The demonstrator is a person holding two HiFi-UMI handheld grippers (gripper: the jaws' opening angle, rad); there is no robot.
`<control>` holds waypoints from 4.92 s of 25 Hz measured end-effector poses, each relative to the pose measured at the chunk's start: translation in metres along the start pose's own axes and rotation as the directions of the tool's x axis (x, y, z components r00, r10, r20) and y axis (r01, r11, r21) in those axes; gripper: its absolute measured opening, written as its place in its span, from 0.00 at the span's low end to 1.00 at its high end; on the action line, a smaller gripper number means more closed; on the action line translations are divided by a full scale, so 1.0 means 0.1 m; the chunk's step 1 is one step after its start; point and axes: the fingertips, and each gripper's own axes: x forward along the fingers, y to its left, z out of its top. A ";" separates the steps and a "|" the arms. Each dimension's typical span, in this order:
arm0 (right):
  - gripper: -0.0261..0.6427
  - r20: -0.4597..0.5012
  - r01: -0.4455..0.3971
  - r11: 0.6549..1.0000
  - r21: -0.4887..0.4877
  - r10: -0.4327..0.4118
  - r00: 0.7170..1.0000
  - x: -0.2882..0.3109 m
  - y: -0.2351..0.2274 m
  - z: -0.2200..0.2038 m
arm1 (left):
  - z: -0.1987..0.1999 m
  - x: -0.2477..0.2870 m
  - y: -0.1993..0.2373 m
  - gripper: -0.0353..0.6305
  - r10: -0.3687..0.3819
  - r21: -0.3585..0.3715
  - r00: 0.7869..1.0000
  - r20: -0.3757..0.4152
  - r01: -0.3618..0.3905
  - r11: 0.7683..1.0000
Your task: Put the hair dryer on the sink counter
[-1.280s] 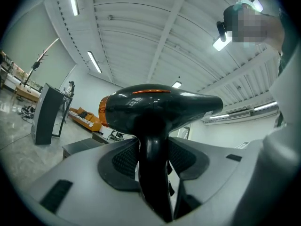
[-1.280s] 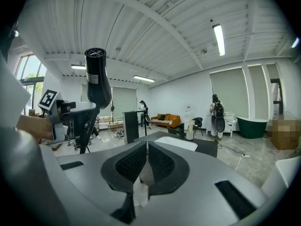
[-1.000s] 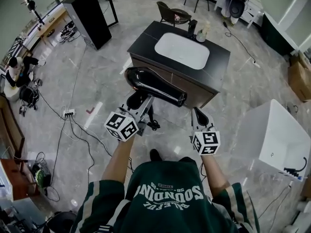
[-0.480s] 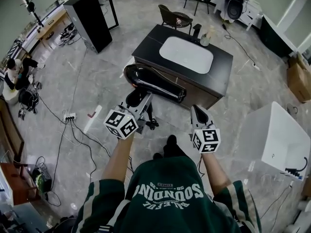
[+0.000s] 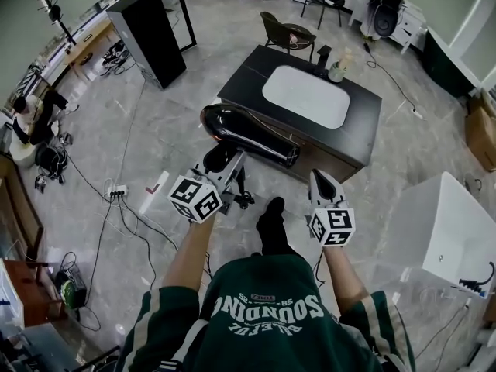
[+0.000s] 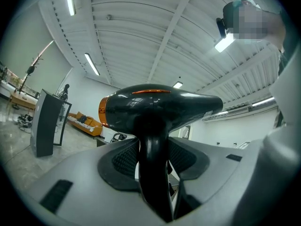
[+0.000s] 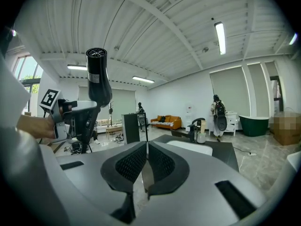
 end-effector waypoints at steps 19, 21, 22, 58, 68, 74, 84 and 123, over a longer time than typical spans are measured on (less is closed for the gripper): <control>0.11 -0.038 -0.051 0.998 0.024 0.051 0.998 1.88 -0.79 0.24 | -0.02 1.39 1.38 0.34 0.081 0.003 0.996 -0.037 -0.080 0.997; 0.11 -0.042 -0.062 0.998 0.024 0.063 0.997 2.09 -0.88 0.29 | -0.03 1.56 1.52 0.34 0.090 0.005 0.995 -0.048 -0.090 0.996; 0.11 -0.043 -0.069 0.997 0.023 0.070 0.997 2.20 -0.91 0.32 | -0.03 1.63 1.60 0.34 0.095 0.008 0.994 -0.053 -0.095 0.995; 0.11 -0.041 -0.077 0.997 0.027 0.078 0.996 3.50 -1.73 0.65 | -0.09 2.80 2.90 0.34 0.131 0.095 0.981 -0.141 -0.118 0.988; 0.11 -0.049 -0.005 0.999 0.045 0.007 0.999 3.92 -2.07 0.74 | -0.17 3.28 3.40 0.34 0.112 0.111 0.979 -0.171 -0.094 0.989; 0.11 -0.058 0.036 0.998 0.054 -0.033 0.998 4.13 -2.22 0.75 | -0.27 3.63 3.63 0.34 0.076 0.122 0.976 -0.205 -0.052 0.991; 0.11 -0.086 0.133 0.988 0.078 -0.126 0.988 4.42 -2.48 0.77 | -0.50 4.34 3.96 0.34 -0.005 0.076 0.961 -0.275 0.027 0.997; 0.11 -0.252 0.307 0.940 0.150 -0.264 0.931 4.75 -3.02 0.20 | -1.74 5.74 4.50 0.34 -0.028 0.017 0.879 -0.476 0.041 0.999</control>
